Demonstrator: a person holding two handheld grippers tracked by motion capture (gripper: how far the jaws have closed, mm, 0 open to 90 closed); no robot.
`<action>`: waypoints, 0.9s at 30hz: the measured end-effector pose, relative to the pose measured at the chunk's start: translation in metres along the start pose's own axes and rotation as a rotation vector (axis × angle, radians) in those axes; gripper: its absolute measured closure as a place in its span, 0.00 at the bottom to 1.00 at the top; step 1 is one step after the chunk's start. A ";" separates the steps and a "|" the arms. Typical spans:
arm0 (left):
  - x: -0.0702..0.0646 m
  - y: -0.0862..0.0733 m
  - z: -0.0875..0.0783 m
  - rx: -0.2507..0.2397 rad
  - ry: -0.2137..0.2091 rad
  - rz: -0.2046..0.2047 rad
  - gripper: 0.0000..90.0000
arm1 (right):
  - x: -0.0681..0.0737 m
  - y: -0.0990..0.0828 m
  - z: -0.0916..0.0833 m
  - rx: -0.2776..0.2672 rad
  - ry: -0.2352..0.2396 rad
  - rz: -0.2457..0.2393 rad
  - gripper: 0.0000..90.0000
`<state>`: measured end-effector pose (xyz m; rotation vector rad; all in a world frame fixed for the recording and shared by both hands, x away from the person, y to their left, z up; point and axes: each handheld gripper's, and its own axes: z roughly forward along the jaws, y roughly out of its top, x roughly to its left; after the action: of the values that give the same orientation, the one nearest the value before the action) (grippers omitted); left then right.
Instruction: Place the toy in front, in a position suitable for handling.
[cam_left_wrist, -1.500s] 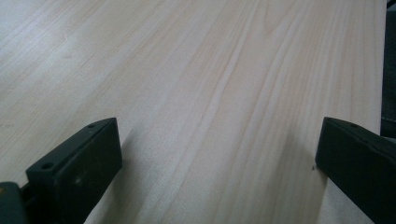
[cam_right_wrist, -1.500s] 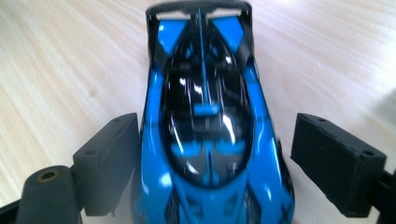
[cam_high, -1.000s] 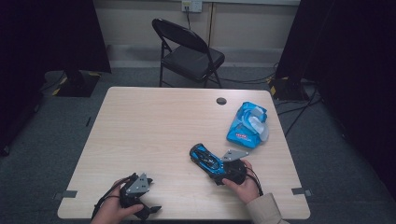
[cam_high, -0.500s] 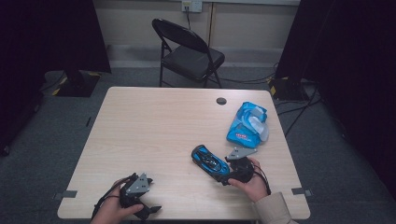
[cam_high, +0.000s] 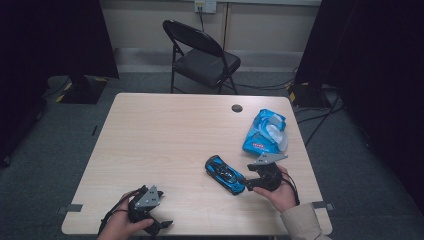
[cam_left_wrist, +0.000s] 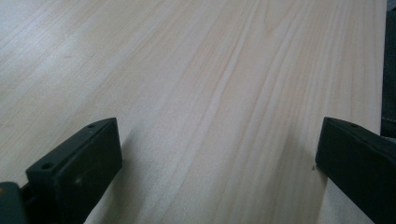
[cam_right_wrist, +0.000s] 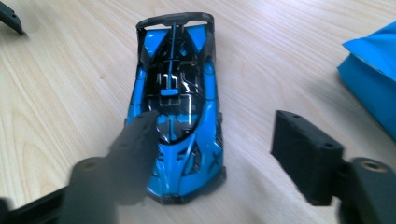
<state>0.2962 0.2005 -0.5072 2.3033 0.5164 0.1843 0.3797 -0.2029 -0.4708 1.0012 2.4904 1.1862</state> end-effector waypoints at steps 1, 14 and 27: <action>0.000 0.000 0.000 0.000 0.000 0.000 0.00 | 0.000 0.000 0.000 0.000 0.000 0.000 0.38; 0.000 0.000 0.000 0.000 0.000 0.000 0.00 | -0.032 -0.005 -0.011 0.022 -0.033 0.024 0.50; 0.000 0.000 0.000 0.000 0.000 0.000 0.00 | -0.056 -0.001 -0.027 0.029 -0.122 0.074 0.58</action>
<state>0.2962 0.2005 -0.5072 2.3035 0.5163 0.1838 0.4094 -0.2563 -0.4593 1.1469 2.4015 1.0777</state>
